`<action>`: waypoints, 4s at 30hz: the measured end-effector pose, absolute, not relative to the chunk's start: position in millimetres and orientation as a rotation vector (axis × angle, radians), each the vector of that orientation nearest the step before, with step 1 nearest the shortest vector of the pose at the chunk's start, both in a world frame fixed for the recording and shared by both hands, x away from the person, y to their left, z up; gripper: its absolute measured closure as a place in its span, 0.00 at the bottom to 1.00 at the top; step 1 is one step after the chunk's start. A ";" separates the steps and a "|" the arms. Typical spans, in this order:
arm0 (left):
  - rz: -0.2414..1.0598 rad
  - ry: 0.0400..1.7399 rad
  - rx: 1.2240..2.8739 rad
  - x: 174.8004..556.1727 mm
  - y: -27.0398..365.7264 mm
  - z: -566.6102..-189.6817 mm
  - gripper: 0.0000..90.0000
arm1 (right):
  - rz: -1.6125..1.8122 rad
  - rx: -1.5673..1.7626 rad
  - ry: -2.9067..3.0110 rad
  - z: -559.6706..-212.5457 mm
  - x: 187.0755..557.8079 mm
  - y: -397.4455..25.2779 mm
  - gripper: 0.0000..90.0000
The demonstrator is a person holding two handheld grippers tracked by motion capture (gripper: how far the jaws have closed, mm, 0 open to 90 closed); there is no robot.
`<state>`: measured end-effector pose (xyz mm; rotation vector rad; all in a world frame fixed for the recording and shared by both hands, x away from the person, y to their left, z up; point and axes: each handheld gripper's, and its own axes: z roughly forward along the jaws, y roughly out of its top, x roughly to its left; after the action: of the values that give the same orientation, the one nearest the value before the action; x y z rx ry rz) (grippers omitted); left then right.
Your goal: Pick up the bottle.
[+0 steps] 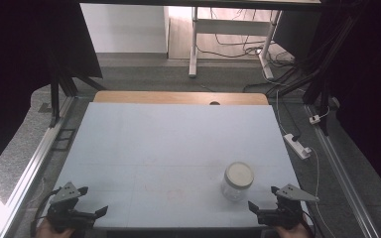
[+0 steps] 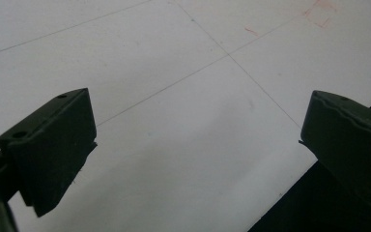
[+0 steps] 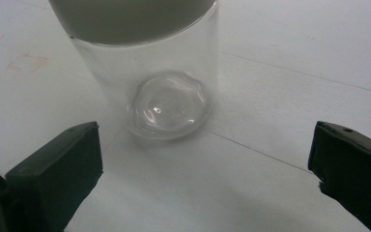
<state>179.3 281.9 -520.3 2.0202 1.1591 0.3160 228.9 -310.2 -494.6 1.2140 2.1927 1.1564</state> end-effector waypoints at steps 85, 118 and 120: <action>0.279 1.166 2.029 182.8 282.1 -521.2 0.00 | 1.241 0.986 2.360 -502.5 286.7 -257.1 0.05; 0.270 1.179 2.036 184.3 281.3 -521.7 0.00 | 1.247 0.857 2.368 -489.8 287.5 -247.2 0.07; 0.268 1.181 2.036 184.5 281.5 -521.7 0.00 | 1.267 0.848 2.367 -486.7 288.2 -244.8 0.07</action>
<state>184.5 281.5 -521.7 2.0357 1.1807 0.2685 288.2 -244.8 -486.7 0.8478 2.3665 1.2666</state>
